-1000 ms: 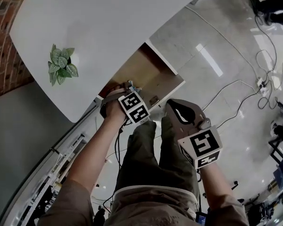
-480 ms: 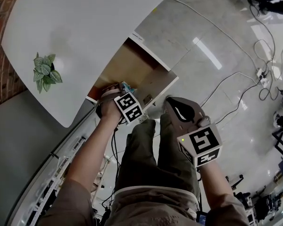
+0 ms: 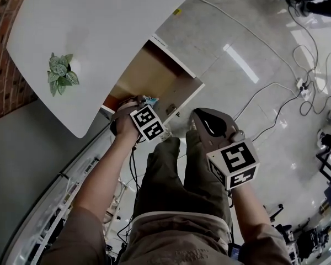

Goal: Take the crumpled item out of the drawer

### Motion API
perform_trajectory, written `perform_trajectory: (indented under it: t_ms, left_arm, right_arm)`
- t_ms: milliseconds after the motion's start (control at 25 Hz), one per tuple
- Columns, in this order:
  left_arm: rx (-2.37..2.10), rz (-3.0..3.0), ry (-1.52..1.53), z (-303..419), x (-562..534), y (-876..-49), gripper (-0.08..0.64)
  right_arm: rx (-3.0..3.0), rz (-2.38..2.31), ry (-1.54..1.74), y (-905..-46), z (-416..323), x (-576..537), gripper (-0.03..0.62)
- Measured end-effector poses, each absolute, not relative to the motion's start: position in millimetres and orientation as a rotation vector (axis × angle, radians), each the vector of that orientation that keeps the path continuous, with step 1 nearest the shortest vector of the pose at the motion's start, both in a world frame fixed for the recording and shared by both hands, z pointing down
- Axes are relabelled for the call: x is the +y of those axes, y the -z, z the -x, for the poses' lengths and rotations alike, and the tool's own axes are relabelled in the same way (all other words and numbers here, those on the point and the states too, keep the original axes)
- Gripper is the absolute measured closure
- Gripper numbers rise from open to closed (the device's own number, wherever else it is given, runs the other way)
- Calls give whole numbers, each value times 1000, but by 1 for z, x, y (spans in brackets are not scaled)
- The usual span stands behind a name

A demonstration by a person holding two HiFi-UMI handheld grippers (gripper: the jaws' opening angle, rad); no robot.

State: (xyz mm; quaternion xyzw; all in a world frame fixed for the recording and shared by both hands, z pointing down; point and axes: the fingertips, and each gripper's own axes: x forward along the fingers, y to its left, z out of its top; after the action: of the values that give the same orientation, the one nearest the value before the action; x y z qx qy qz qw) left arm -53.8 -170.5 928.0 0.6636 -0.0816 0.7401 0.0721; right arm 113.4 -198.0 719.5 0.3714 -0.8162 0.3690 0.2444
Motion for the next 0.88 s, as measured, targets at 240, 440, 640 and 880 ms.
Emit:
perform_trajectory:
  t_ms: [240,440,640,880]
  left_arm:
    - [-435,-2095,-2029,39,-177,-874,515]
    - [-537,-2149,-1915,35,-177,-821,515]
    - [-634,-2218,-1723,33,-174,-757,514]
    - [-792,-2323,-1567,41,-190,-667,514]
  right_arm:
    - [-2278,-978,-913,-678,-101,-197,565]
    - [-2317,-1002,-877,-630,-93,-198,565]
    - [-2363,-1045,-826,-572,-85,-200,565]
    - [-2469,-1045,-673,-488,-71,-200,565]
